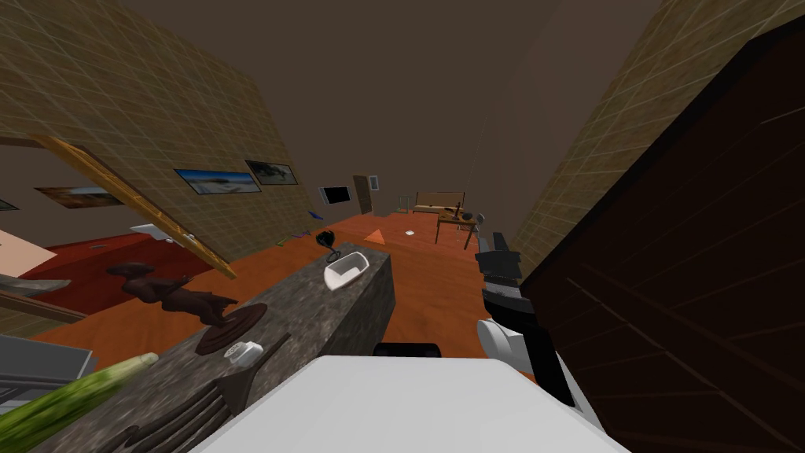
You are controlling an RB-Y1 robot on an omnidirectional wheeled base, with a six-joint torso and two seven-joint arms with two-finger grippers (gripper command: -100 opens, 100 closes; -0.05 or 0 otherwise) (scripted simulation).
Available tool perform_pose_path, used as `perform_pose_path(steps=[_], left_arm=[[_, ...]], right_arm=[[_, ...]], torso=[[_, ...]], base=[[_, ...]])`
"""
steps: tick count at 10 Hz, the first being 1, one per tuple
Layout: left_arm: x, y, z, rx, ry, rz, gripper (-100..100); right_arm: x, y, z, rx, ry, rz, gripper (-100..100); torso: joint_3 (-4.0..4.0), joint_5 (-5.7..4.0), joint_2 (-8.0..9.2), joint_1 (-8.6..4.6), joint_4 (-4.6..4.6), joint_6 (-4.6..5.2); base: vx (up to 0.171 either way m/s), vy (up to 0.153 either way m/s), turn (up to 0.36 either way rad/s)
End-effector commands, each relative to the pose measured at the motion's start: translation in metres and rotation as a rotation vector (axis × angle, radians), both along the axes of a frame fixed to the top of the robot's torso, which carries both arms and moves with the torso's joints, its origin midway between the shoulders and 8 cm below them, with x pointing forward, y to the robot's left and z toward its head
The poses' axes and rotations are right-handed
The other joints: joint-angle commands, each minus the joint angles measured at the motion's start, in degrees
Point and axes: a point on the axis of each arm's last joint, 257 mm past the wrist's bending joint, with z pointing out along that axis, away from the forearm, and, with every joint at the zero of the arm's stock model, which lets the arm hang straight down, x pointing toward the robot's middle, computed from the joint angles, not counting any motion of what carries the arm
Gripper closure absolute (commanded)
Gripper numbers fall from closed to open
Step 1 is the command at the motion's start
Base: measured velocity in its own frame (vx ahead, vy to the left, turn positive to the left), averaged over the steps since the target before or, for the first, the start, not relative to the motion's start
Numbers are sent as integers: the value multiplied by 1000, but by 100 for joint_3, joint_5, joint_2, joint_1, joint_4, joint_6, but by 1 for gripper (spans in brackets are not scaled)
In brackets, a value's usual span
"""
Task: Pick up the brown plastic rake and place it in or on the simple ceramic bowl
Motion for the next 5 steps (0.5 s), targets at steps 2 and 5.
perform_pose_path(steps=[2,5], left_arm=[[0,0,0,0,0,0,100],[-1,-2,8,0,5,-6,100]], right_arm=[[0,0,0,0,0,0,0],[0,0,0,0,0,0,0]], torso=[[1,0,2,4,1,0],[2,-1,3,4,1,-1]], base=[[0,0,0],[4,-2,12]])
